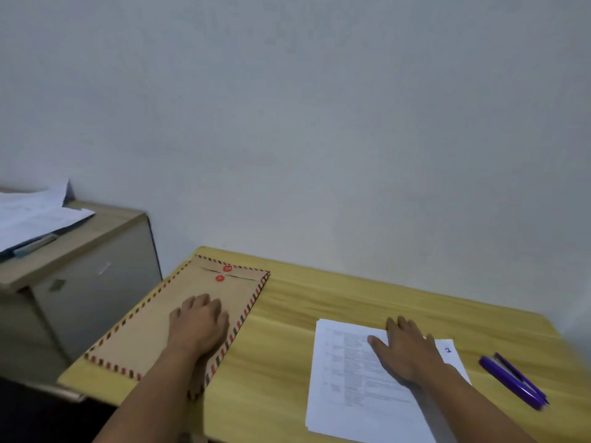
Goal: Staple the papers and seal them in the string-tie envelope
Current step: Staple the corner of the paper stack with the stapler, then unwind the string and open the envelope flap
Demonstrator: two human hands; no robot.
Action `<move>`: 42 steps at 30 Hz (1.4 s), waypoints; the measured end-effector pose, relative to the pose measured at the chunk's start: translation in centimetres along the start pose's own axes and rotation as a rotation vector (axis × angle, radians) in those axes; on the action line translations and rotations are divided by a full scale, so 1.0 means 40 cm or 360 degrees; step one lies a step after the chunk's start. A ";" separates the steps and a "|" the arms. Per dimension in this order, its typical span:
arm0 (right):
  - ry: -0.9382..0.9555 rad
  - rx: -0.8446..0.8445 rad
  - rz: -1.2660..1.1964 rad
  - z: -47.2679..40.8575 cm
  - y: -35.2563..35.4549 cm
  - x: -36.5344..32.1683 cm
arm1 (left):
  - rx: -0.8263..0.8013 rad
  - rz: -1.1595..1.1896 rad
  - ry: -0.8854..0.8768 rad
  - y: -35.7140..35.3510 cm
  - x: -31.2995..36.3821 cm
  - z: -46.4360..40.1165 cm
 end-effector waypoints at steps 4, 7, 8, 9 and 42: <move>0.0147 0.0071 -0.0030 -0.058 0.015 -0.149 | -0.0063 0.0074 0.0055 -0.011 -0.060 -0.004; 0.0332 0.0083 -0.0088 -0.089 0.007 -0.302 | -0.0065 0.0113 0.0068 -0.033 -0.065 -0.001; 0.0385 0.0072 -0.0100 -0.098 0.001 -0.350 | -0.0042 0.0128 0.0070 -0.039 -0.055 0.001; 0.0433 0.0052 -0.0099 -0.104 -0.004 -0.396 | -0.0019 0.0140 0.0071 -0.043 -0.041 0.005; 0.0434 0.0195 -0.0226 -0.024 0.054 -0.528 | 0.0228 0.0602 -0.0432 0.020 0.035 0.070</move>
Point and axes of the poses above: each hand's wrist, its own z-axis away from the middle knuckle, its own y-axis out of the back of the hand, x = y × z, the point moved 2 cm from there along -z, towards the middle knuckle, and after that the axes turned 1 degree about x, right-handed, at the moved point
